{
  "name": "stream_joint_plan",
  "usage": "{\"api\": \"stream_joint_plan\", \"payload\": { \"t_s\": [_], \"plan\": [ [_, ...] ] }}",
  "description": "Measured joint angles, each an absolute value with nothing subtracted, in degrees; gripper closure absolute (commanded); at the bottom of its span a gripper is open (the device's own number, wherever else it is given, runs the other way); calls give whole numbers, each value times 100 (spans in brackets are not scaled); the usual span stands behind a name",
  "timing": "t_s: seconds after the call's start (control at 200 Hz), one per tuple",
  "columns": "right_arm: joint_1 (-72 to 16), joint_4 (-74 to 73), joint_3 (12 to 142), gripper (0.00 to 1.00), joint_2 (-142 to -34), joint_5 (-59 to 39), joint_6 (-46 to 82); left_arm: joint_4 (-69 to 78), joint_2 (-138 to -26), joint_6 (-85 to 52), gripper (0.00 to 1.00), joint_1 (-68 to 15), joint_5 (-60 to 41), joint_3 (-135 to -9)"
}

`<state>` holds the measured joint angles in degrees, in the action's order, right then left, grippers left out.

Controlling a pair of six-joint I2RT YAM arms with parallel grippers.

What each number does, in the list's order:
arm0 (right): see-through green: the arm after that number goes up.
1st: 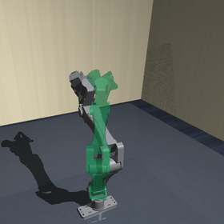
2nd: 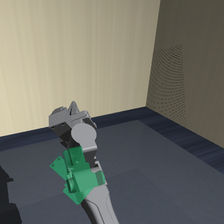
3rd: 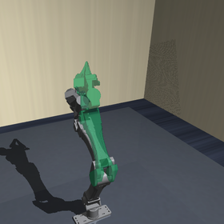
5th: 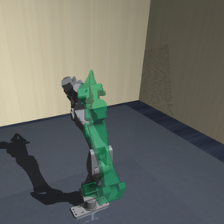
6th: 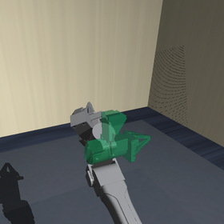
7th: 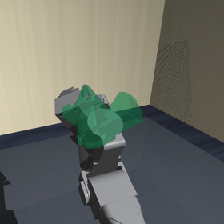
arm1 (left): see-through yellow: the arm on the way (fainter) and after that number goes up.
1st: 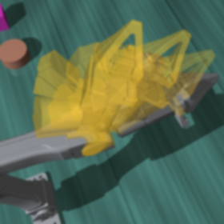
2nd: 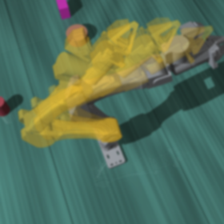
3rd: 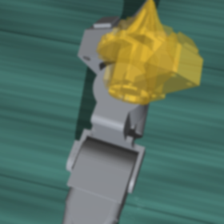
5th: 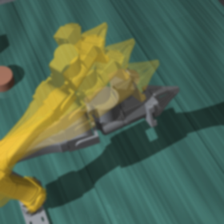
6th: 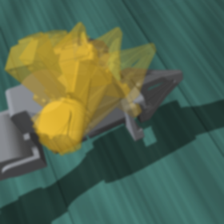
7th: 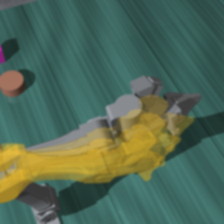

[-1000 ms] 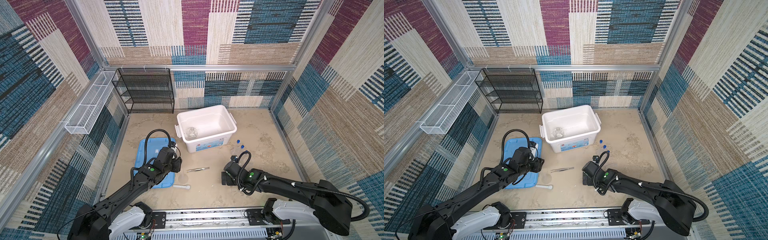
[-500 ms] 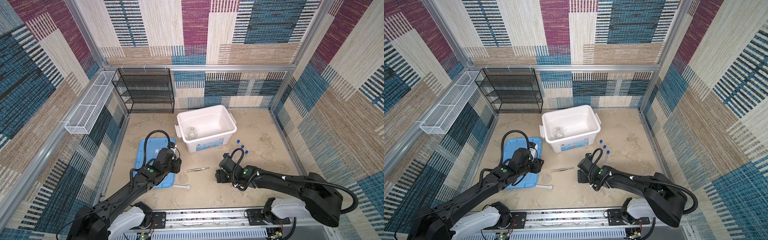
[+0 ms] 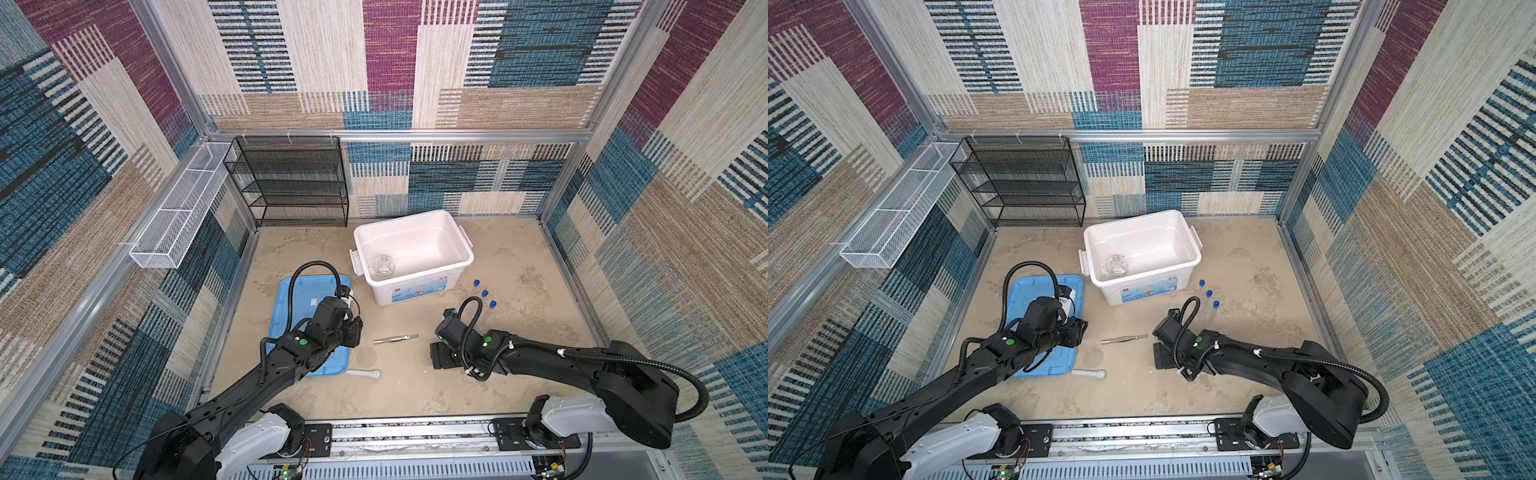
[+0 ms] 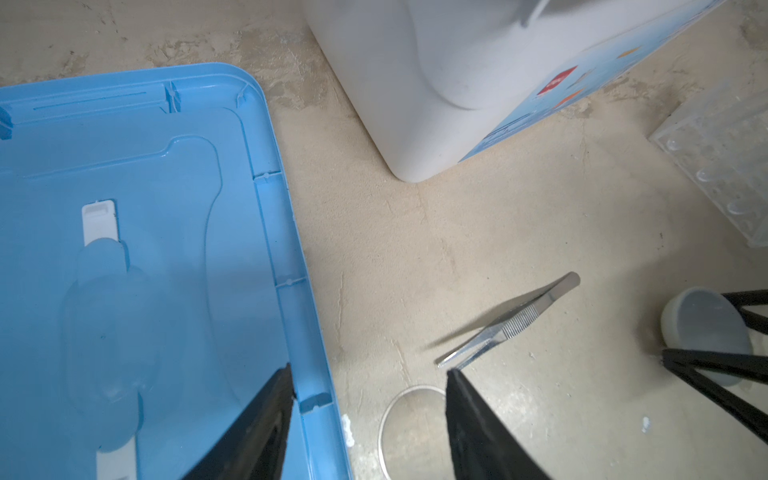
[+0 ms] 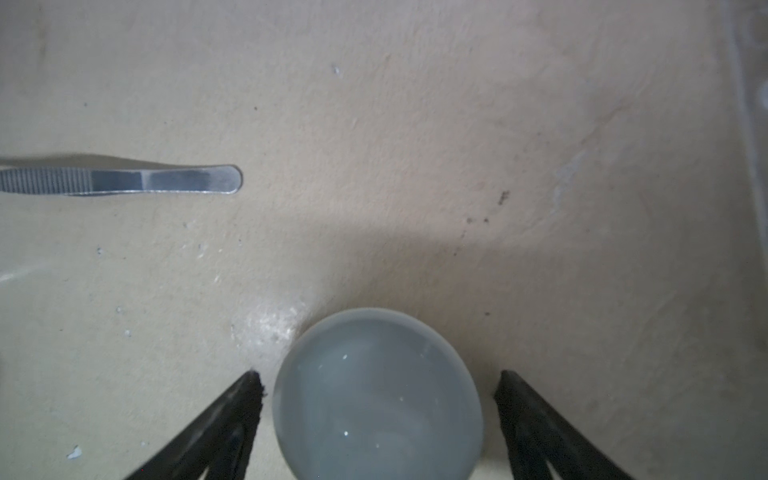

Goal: Organize the chemistry lab equipment
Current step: 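Close the right gripper on the rim of the white dish, then lift the white dish with the right gripper and carry it over the bin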

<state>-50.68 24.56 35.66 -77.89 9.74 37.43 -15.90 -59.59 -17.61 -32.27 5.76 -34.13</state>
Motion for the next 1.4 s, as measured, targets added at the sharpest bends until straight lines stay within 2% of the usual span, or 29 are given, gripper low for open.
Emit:
{"api": "stream_joint_plan", "payload": {
  "t_s": [0.616,0.967,1.397],
  "plan": [
    [-5072,2867,4093,19,-8403,1068,3159,-1590,-5933,-1763,39,-3227,580,-3382],
    [-5076,3004,4176,36,-8479,1072,2991,-1592,-5872,-1763,39,-3227,620,-3343],
    [-5076,3118,4274,42,-8396,1050,2845,-1590,-5859,-1763,39,-3227,711,-3336]
  ]
}}
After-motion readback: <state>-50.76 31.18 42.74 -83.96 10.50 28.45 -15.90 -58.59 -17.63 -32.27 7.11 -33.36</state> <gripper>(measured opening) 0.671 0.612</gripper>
